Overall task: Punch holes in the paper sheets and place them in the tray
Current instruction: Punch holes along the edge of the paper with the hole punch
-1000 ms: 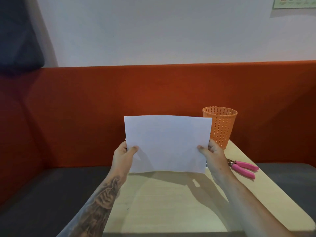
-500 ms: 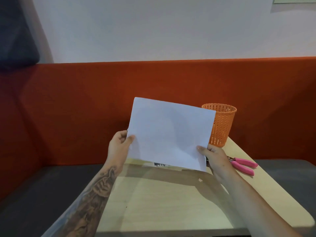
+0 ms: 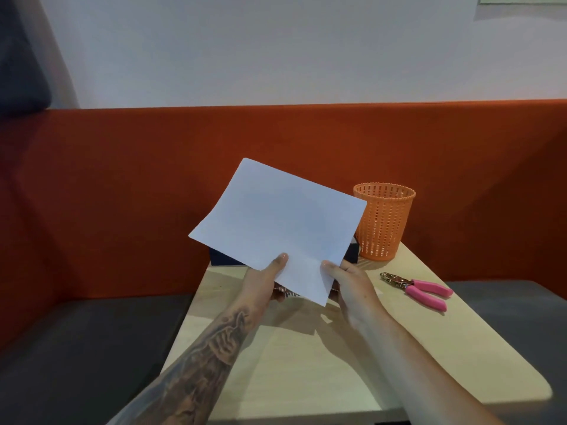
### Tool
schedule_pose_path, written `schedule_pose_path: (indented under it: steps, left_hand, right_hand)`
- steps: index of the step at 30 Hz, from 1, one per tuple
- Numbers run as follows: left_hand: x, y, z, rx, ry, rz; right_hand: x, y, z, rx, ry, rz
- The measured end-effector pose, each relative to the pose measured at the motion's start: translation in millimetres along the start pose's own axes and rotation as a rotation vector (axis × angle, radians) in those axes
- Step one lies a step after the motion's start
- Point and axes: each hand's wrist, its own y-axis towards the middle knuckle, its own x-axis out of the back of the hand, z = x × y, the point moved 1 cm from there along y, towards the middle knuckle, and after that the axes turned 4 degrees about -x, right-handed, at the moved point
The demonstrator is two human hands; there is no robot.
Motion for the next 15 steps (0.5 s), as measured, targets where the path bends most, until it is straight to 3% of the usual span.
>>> schedule_pose_path:
  steps: [5, 9, 13, 15]
  left_hand:
    - [3, 8, -1, -0.051, 0.046, -0.047]
    - [18, 18, 4, -0.049, 0.093, -0.121]
    - [25, 19, 12, -0.020, 0.057, -0.170]
    - [27, 19, 14, -0.018, 0.050, -0.183]
  right_hand:
    - [17, -2, 13, 0.109, -0.250, 0.014]
    - [56, 10, 21, 0.304, -0.746, -0.165]
    - [100, 19, 27, 0.354, -1.234, -0.380]
    - [120, 21, 31, 0.275, -1.419, -0.455]
